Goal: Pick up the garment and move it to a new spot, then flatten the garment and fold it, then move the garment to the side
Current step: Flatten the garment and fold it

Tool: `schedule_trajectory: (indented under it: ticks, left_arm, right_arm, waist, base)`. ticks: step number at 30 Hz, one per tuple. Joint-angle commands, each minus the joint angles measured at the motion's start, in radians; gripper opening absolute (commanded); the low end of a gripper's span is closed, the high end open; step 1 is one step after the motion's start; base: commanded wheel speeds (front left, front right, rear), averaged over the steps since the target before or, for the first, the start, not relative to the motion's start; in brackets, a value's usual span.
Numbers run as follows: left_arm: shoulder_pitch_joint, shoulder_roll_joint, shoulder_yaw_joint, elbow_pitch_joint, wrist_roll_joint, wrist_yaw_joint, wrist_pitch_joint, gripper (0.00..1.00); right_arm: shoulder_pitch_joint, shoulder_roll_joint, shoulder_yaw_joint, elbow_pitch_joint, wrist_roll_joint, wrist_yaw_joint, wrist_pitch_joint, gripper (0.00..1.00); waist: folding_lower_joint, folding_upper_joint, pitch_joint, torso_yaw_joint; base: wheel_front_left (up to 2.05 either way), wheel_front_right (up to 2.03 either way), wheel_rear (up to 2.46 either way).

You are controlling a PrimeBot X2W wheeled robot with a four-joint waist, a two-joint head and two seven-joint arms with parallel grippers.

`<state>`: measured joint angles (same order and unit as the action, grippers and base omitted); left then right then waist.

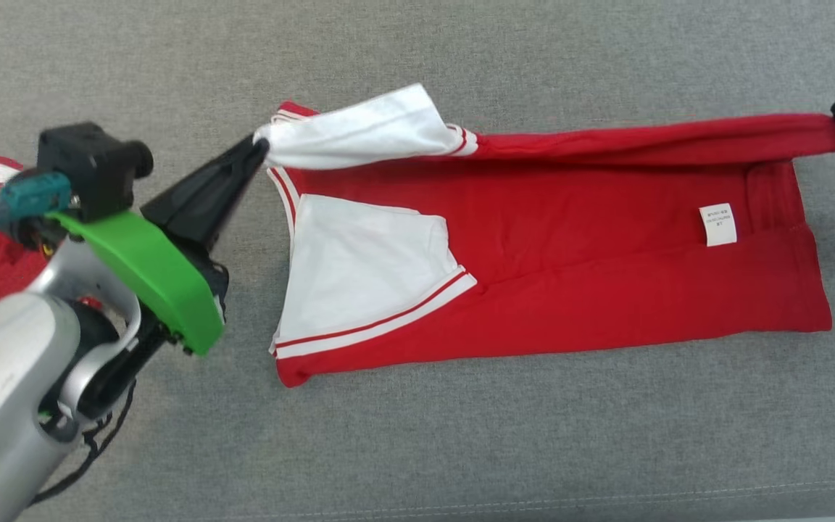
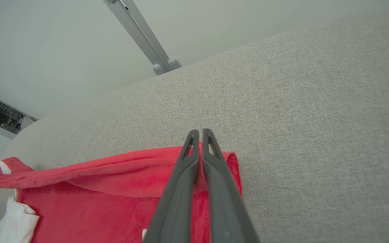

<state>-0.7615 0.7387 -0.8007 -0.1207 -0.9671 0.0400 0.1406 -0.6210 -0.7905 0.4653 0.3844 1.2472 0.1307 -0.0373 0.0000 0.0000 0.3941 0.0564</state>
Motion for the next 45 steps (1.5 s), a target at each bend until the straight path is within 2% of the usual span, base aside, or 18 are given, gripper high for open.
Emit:
schedule_trajectory:
  ticks: [1, 9, 18, 20, 21, 22, 23, 28, 31, 35, 38, 42, 45]
  left_arm:
    - [0.038, 0.014, -0.004, -0.023, -0.005, 0.016, -0.004, 0.0]
    - [0.176, 0.016, -0.06, -0.074, 0.008, 0.071, -0.03, 0.0]
    - [0.259, -0.03, -0.117, 0.013, 0.019, 0.076, -0.07, 0.0]
    - [0.268, -0.039, -0.124, 0.032, 0.027, 0.084, -0.08, 0.0]
    - [0.271, -0.047, -0.121, 0.041, 0.027, 0.087, -0.092, 0.09]
    - [0.276, -0.051, -0.12, 0.048, 0.026, 0.093, -0.1, 0.5]
    - [0.285, -0.054, -0.119, 0.055, 0.028, 0.101, -0.111, 1.0]
    - [0.323, -0.076, -0.091, 0.071, 0.054, 0.163, -0.2, 1.0]
    - [0.366, -0.088, -0.071, 0.078, 0.08, 0.216, -0.287, 1.0]
    - [0.442, -0.126, -0.033, 0.106, 0.105, 0.302, -0.379, 1.0]
    - [0.508, -0.167, 0.0, 0.123, 0.145, 0.347, -0.401, 1.0]
    - [0.601, -0.25, 0.106, 0.103, 0.232, 0.374, -0.406, 1.0]
    - [0.679, -0.312, 0.196, 0.082, 0.324, 0.365, -0.406, 1.0]
  right_arm:
    - [0.027, -0.007, 0.008, 0.003, 0.012, 0.0, -0.012, 0.0]
    - [0.104, -0.03, 0.055, 0.007, 0.022, 0.0, -0.055, 0.0]
    - [0.146, -0.013, 0.126, 0.044, 0.019, 0.0, -0.078, 0.0]
    - [0.15, -0.009, 0.144, 0.058, 0.013, 0.0, -0.087, 0.32]
    - [0.151, -0.004, 0.15, 0.069, 0.011, 0.0, -0.094, 1.0]
    - [0.149, 0.0, 0.15, 0.079, 0.007, 0.0, -0.109, 1.0]
    - [0.147, 0.004, 0.156, 0.089, -0.003, 0.0, -0.124, 1.0]
    - [0.154, 0.031, 0.167, 0.122, -0.065, 0.0, -0.204, 1.0]
    - [0.171, 0.055, 0.154, 0.143, -0.152, 0.0, -0.226, 1.0]
    - [0.212, 0.132, 0.034, 0.123, -0.32, 0.0, -0.228, 1.0]
    - [0.28, 0.211, -0.081, 0.082, -0.47, 0.0, -0.228, 1.0]
    - [0.375, 0.307, -0.202, 0.025, -0.608, 0.0, -0.228, 1.0]
    - [0.435, 0.361, -0.257, -0.006, -0.675, 0.0, -0.228, 1.0]
  waist:
    - [0.0, 0.0, -0.01, 0.011]
    - [0.0, 0.0, -0.013, 0.021]
    - [0.0, 0.0, -0.038, 0.022]
    - [0.0, 0.0, -0.053, 0.019]
    - [0.0, 0.0, -0.061, 0.016]
    - [0.0, 0.0, -0.07, 0.014]
    - [0.0, 0.0, -0.079, 0.011]
    - [0.0, 0.0, -0.136, -0.006]
    - [0.0, 0.0, -0.176, -0.018]
    - [0.0, 0.0, -0.231, -0.033]
    - [0.0, 0.0, -0.267, -0.04]
    - [0.0, 0.0, -0.312, -0.04]
    - [0.0, 0.0, -0.343, -0.035]
  base:
    - [0.0, 0.0, 0.0]
    - [0.0, 0.0, 0.0]
    - [0.0, 0.0, 0.0]
    - [0.0, 0.0, 0.0]
    - [0.0, 0.0, 0.0]
    - [0.0, 0.0, 0.0]
    - [0.0, 0.0, 0.0]
    - [0.0, 0.0, 0.0]
    - [0.0, 0.0, 0.0]
    - [0.0, 0.0, 0.0]
    - [0.0, 0.0, 0.0]
    - [0.0, 0.0, 0.0]
    - [0.0, 0.0, 0.0]
